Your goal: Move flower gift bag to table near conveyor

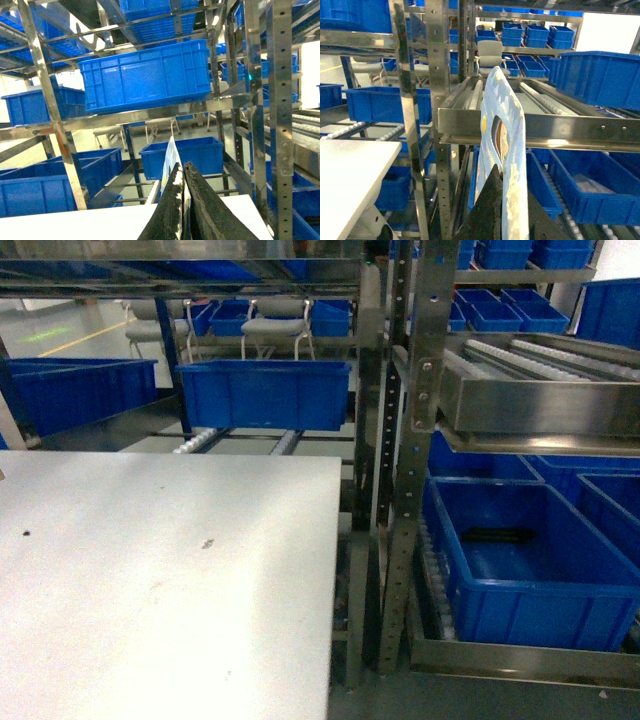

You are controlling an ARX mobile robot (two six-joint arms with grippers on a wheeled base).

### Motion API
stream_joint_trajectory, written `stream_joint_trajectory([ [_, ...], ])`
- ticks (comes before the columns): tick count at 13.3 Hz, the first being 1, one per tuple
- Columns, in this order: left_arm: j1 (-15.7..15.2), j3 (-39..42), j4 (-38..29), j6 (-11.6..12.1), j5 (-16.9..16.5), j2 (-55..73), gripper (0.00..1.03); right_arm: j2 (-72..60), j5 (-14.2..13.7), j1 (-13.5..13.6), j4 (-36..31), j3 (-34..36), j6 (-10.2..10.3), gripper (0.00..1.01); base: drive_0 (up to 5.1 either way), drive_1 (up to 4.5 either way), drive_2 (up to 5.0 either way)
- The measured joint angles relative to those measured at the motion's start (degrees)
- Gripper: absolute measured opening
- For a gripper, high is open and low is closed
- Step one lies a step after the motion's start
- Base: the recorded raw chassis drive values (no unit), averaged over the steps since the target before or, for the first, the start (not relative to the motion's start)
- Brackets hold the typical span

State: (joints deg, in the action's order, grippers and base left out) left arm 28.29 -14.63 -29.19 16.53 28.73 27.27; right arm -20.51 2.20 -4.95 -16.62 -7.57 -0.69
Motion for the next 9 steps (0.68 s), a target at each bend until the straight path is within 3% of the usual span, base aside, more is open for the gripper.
stream_joint_trajectory([
  [9,0.00,0.00,0.02,0.00,0.00,0.00,0.02,0.00,0.00,0.00,0.13,0.00,0.00,0.02,-4.9,2.44,2.4],
])
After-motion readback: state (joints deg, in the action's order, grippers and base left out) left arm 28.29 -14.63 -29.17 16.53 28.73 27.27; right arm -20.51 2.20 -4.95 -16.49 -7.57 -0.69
